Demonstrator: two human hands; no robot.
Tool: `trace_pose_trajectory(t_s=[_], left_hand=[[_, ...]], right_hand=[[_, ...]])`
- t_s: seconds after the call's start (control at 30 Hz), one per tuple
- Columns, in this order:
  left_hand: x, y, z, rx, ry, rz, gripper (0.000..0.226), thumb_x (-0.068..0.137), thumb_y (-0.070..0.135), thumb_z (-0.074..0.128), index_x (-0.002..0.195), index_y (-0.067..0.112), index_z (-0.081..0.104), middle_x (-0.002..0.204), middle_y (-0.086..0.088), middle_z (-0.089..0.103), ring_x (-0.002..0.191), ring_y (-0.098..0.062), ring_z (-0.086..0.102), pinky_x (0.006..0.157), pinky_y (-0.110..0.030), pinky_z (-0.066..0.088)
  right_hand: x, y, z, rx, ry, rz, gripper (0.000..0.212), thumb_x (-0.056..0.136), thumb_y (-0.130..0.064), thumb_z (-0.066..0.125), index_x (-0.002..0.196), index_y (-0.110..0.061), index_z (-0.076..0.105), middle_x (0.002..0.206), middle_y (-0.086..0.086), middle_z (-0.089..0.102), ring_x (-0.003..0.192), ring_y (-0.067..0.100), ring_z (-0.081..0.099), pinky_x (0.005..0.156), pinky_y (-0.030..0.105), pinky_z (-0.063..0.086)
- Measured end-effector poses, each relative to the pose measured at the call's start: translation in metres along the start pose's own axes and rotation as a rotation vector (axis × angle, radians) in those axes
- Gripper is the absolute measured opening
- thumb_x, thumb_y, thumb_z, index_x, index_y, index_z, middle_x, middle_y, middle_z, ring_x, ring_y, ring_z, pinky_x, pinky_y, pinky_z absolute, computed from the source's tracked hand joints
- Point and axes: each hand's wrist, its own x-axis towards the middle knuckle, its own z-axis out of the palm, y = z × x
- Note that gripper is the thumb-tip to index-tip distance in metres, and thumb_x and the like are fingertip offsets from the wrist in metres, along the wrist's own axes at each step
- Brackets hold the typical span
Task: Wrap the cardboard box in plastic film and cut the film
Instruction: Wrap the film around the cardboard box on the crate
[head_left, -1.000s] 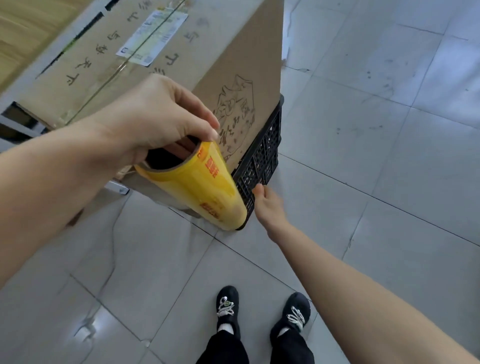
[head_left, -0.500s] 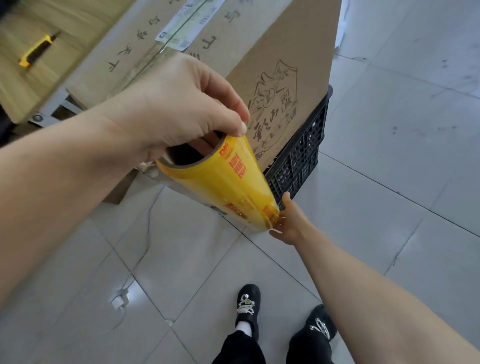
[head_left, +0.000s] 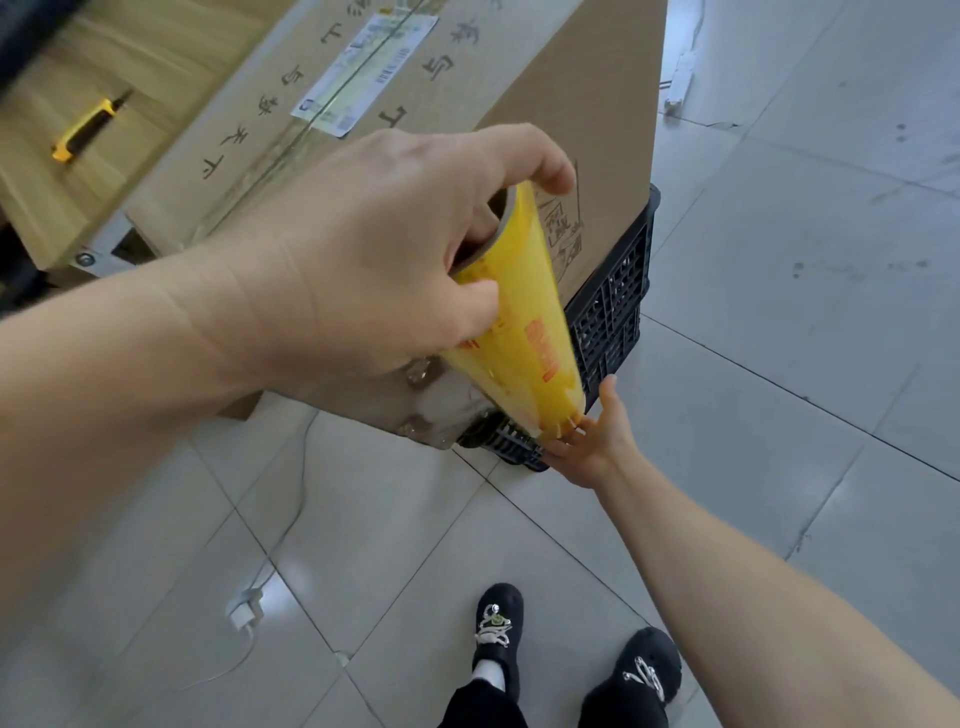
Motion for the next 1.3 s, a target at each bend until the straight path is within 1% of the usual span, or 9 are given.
trace_pose_trajectory(t_s=[0.17, 0.3, 0.4, 0.53, 0.7, 0.93, 1.1, 1.2, 1.3], left_hand=[[0.020, -0.004, 0.001, -0.158, 0.031, -0.070, 0.067, 0.084, -0.002, 0.061, 0.142, 0.023, 0.037, 0.095, 0.002, 0.075, 0.092, -0.013, 0.064, 0.086, -0.034, 0.052], [0.039, -0.003, 0.004, -0.629, 0.239, -0.307, 0.070, 0.067, 0.027, 0.083, 0.124, 0.023, 0.044, 0.096, 0.000, 0.073, 0.096, -0.020, 0.068, 0.088, -0.044, 0.054], [0.050, 0.001, 0.004, -0.600, 0.329, -0.354, 0.054, 0.073, 0.027, 0.082, 0.110, 0.024, 0.043, 0.087, 0.002, 0.071, 0.091, -0.019, 0.067, 0.086, -0.045, 0.054], [0.051, 0.001, -0.001, -0.550, 0.241, -0.310, 0.053, 0.076, 0.017, 0.080, 0.111, 0.025, 0.041, 0.084, -0.006, 0.075, 0.091, -0.025, 0.069, 0.086, -0.052, 0.054], [0.055, 0.004, -0.001, -0.507, 0.160, -0.233, 0.048, 0.077, 0.015, 0.074, 0.102, 0.033, 0.038, 0.084, -0.006, 0.076, 0.094, -0.029, 0.068, 0.086, -0.056, 0.052], [0.069, 0.005, -0.001, -0.556, 0.087, -0.276, 0.038, 0.083, 0.002, 0.071, 0.111, 0.018, 0.052, 0.091, -0.010, 0.075, 0.095, -0.029, 0.069, 0.091, -0.054, 0.052], [0.082, 0.005, -0.015, -0.580, 0.004, -0.246, 0.053, 0.071, 0.038, 0.079, 0.108, 0.002, 0.065, 0.093, -0.020, 0.074, 0.092, -0.040, 0.069, 0.091, -0.057, 0.052], [0.095, 0.004, -0.016, -0.606, -0.038, -0.279, 0.091, 0.062, 0.074, 0.057, 0.102, -0.007, 0.062, 0.095, -0.035, 0.065, 0.090, -0.049, 0.064, 0.090, -0.065, 0.048], [0.107, 0.004, -0.018, -0.617, -0.054, -0.285, 0.092, 0.072, 0.075, 0.043, 0.090, -0.015, 0.055, 0.089, -0.041, 0.059, 0.081, -0.053, 0.061, 0.084, -0.066, 0.049]], right_hand=[[0.000, -0.017, 0.004, 0.017, 0.014, -0.048, 0.098, 0.078, -0.083, 0.033, 0.144, -0.009, 0.036, 0.141, 0.008, 0.049, 0.136, 0.029, 0.037, 0.117, 0.048, 0.015], [-0.001, -0.029, 0.007, 0.055, -0.004, -0.070, 0.092, 0.081, -0.080, 0.035, 0.138, -0.008, 0.042, 0.107, 0.008, 0.062, 0.125, 0.031, 0.050, 0.115, 0.044, 0.025], [-0.002, -0.034, 0.005, 0.056, -0.028, -0.069, 0.094, 0.079, -0.081, 0.035, 0.136, -0.006, 0.043, 0.111, 0.011, 0.062, 0.126, 0.031, 0.048, 0.116, 0.043, 0.023], [-0.004, -0.049, -0.003, 0.032, -0.029, -0.073, 0.103, 0.074, -0.085, 0.038, 0.140, -0.006, 0.041, 0.137, 0.013, 0.051, 0.132, 0.030, 0.042, 0.116, 0.042, 0.024], [-0.015, -0.074, -0.007, 0.007, 0.020, -0.104, 0.094, 0.068, -0.086, 0.046, 0.134, -0.020, 0.048, 0.131, 0.010, 0.055, 0.119, 0.030, 0.054, 0.110, 0.048, 0.032], [-0.022, -0.099, -0.011, -0.035, 0.014, -0.099, 0.096, 0.078, -0.081, 0.039, 0.137, -0.005, 0.044, 0.124, 0.014, 0.059, 0.120, 0.028, 0.054, 0.112, 0.045, 0.032], [-0.015, -0.109, -0.009, -0.004, 0.031, -0.059, 0.098, 0.075, -0.081, 0.045, 0.138, -0.006, 0.042, 0.126, 0.019, 0.057, 0.113, 0.033, 0.057, 0.106, 0.049, 0.039], [-0.012, -0.115, -0.006, 0.012, 0.023, -0.025, 0.095, 0.076, -0.079, 0.046, 0.134, -0.004, 0.045, 0.124, 0.020, 0.056, 0.110, 0.035, 0.058, 0.103, 0.049, 0.042], [-0.011, -0.122, -0.006, 0.044, 0.056, -0.005, 0.094, 0.075, -0.080, 0.047, 0.128, -0.003, 0.049, 0.126, 0.020, 0.055, 0.110, 0.033, 0.058, 0.101, 0.045, 0.045]])
